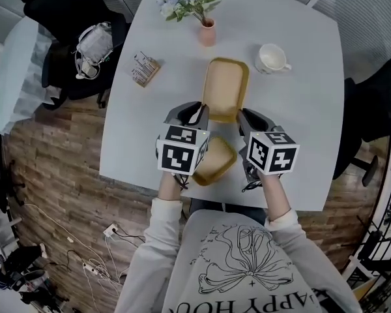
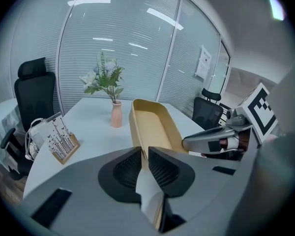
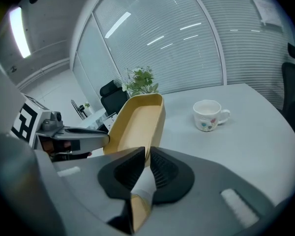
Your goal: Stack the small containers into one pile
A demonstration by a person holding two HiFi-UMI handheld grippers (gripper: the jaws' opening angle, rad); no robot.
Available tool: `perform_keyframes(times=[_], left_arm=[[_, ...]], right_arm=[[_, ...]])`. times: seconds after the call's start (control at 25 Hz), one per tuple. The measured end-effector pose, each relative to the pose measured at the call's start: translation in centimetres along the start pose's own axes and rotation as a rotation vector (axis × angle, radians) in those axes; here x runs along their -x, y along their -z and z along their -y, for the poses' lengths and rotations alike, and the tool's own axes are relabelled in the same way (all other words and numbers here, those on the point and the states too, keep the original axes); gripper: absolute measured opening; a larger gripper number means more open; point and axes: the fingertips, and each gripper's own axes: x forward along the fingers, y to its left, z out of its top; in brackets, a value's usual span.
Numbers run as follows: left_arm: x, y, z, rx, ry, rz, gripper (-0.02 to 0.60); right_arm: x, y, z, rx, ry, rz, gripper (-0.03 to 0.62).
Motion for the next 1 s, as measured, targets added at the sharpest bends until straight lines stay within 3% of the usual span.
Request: perform_keyframes(times=[0.44, 1.0], left_arm=[[4.7, 3.0, 1.7, -0.056, 0.031, -0.003, 0.048], [7.3, 8.4, 2.8, -0.146, 0.073, -0.124, 0.043]], right_arm=[[4.1, 3.9, -3.5, 0.005, -0.001, 0.000, 0.044], [7.0, 10.8, -6.8, 0.012, -0.016, -0.100, 0.058]])
